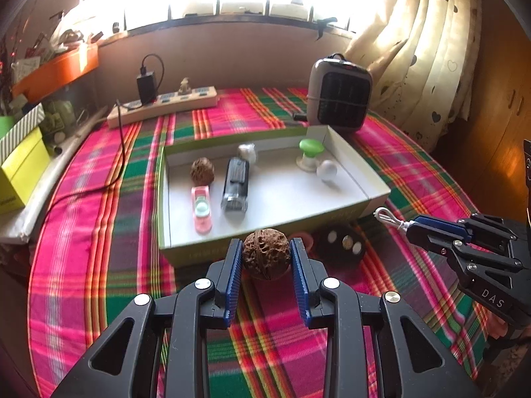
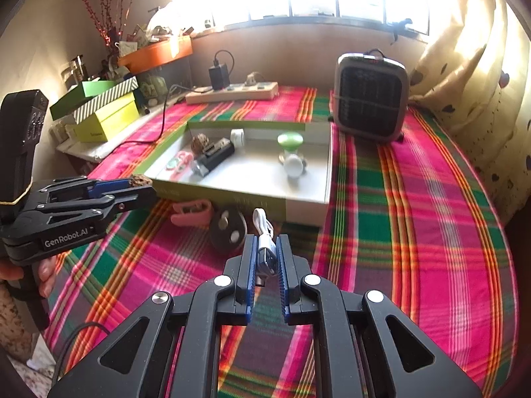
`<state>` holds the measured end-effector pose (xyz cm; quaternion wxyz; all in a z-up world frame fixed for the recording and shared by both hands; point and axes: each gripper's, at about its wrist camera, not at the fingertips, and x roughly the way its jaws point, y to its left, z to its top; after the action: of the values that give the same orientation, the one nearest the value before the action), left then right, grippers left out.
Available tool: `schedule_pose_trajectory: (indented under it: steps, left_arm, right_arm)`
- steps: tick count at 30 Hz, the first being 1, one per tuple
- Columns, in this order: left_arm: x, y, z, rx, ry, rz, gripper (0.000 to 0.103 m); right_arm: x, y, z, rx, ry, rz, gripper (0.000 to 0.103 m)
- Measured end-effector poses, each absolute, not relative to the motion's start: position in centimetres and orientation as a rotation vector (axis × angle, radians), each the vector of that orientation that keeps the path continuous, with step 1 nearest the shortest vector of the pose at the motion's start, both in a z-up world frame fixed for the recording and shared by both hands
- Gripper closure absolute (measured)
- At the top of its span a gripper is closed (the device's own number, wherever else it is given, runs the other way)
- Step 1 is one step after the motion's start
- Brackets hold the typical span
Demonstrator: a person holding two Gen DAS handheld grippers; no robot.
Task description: Organize objects
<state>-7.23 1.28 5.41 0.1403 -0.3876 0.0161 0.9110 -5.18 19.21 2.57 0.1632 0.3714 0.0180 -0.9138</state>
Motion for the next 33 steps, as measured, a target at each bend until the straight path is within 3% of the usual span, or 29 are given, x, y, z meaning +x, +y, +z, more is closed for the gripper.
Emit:
schedule_pose_trajectory:
  steps: [18,33]
  left_arm:
    - [-13.1,2.8,6.0,-1.106,0.046,2.575,0.076]
    - [-18.4,4.6,3.1,-1.229,0.079,2.504,0.076]
  right_arm:
    - [-10.9,18.5,3.2,1.08,0.092,-2.575,0.09]
    - [-14.9,17.8,1.0,1.193,0.104,-2.491,0.09]
